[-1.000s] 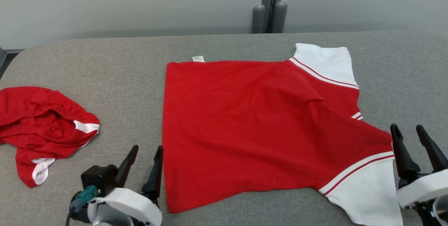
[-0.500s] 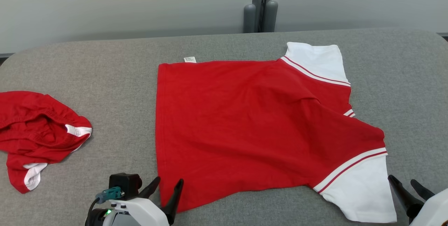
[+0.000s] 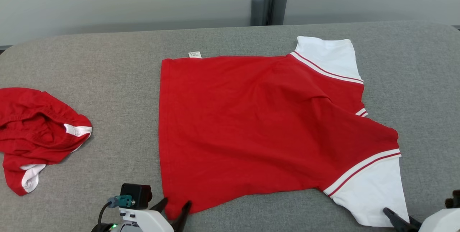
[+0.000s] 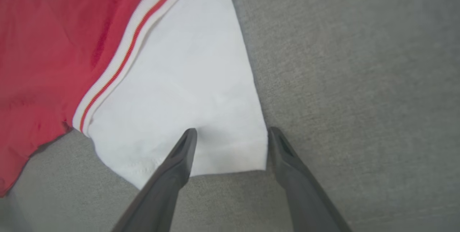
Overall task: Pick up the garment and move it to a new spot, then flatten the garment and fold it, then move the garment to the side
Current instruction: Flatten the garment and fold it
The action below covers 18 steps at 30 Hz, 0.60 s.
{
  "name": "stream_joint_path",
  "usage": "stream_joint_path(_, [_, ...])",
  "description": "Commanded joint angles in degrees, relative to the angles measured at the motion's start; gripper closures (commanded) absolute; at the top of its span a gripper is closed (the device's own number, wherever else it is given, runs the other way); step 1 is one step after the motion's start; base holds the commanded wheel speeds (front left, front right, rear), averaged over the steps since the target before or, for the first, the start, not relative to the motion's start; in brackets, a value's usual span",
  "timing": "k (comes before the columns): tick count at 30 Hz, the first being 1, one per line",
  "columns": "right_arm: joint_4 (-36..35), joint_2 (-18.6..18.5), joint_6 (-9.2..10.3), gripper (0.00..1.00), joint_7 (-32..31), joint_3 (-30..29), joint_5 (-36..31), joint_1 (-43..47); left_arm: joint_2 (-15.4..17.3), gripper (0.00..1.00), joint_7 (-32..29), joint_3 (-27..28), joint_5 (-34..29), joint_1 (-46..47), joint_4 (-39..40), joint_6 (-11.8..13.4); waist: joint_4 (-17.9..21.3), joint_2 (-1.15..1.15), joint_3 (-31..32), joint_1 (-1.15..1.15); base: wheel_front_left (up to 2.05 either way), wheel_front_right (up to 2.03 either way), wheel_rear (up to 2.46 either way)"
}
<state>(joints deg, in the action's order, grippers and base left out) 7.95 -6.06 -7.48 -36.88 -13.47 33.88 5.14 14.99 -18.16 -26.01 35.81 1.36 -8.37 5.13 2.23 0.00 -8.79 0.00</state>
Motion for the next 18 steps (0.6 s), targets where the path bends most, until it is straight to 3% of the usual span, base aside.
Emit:
stream_joint_path(1, [0.23,-0.10,-0.04,0.00,-0.54,0.21,0.46,0.06,0.42,0.00,-0.24,0.00,-0.47,-0.81,-0.42,0.51,0.06,0.00,0.10,0.00,0.00,0.00,0.00])
stream_joint_path(6, [1.15,0.35,-0.04,0.00,-2.11,1.28,1.74,0.54,0.67,0.00,-1.06,-0.16,-0.66,-1.33,-0.66,1.77,0.11,0.00,0.46,0.00,0.00,0.00,0.00])
stream_joint_path(12, [1.93,0.13,-0.04,0.00,-1.70,2.25,1.98,0.01,0.74,0.00,-4.14,-1.28,0.74,-1.82,-0.84,1.30,-0.08,0.00,0.62,0.00,0.00,0.00,0.00])
stream_joint_path(13, [2.01,0.09,-0.04,0.08,-1.35,2.43,2.01,-0.14,0.57,0.13,-4.22,-1.50,0.80,-1.58,-0.92,1.10,-0.15,0.00,0.61,0.00,0.00,0.00,0.00])
stream_joint_path(14, [2.10,0.01,-0.05,0.24,-1.07,2.63,2.12,-0.35,0.21,0.20,-4.07,-1.59,1.13,-1.32,-0.92,0.79,-0.18,0.00,0.59,0.00,0.00,0.00,0.00])
stream_joint_path(15, [2.13,-0.07,-0.05,0.52,-0.75,2.97,2.33,-0.51,0.03,0.58,-3.85,-1.64,1.20,-1.03,-1.00,0.58,-0.22,0.00,0.55,0.00,0.00,0.00,0.00])
stream_joint_path(16, [2.14,-0.16,-0.05,0.63,-0.22,3.23,2.49,-0.69,-0.09,0.87,-3.58,-1.71,1.23,-0.68,-1.06,0.31,-0.25,0.00,0.52,0.00,0.00,0.00,0.00])
stream_joint_path(17, [2.22,-0.37,-0.05,0.84,0.15,3.43,2.61,-0.78,-0.28,1.00,-3.27,-1.58,1.42,-0.46,-1.09,0.22,-0.27,0.00,0.52,0.00,0.00,0.00,0.00])
stream_joint_path(18, [2.31,-0.62,-0.05,1.00,0.56,3.67,2.61,-0.82,-0.29,1.00,-3.02,-1.51,1.49,-0.31,-1.26,0.06,-0.26,0.00,0.53,0.00,0.00,0.00,0.00])
